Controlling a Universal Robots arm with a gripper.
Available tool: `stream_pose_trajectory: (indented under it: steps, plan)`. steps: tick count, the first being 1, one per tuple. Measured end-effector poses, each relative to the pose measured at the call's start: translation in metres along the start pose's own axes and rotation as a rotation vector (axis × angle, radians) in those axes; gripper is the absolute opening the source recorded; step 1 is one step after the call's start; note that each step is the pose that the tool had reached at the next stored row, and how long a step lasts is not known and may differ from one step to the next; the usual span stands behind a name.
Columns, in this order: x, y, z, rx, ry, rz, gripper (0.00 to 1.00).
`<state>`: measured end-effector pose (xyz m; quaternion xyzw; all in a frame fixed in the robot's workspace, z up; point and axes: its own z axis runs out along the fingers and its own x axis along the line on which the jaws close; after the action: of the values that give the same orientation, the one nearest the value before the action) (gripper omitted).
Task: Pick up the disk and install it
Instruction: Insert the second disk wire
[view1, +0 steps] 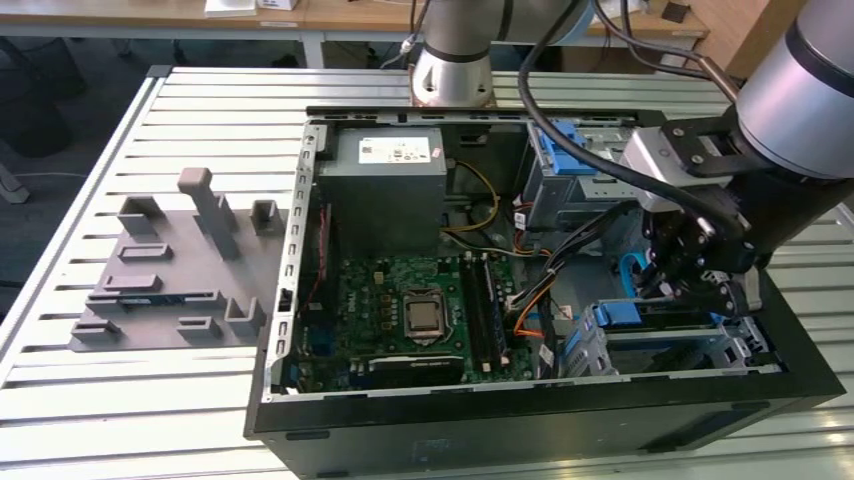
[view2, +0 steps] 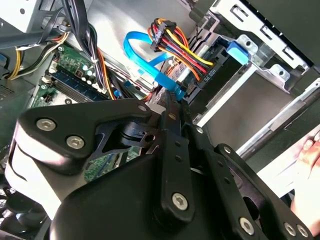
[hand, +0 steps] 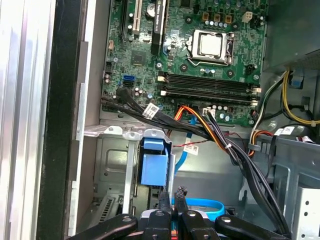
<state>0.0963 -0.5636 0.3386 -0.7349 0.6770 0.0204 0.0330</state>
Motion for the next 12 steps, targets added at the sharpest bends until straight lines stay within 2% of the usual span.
stream_pose_trajectory:
  steps: [12]
  plan:
    - [0.0091,0.0003,0.0016,0.0001,-0.0002,0.0,0.15]
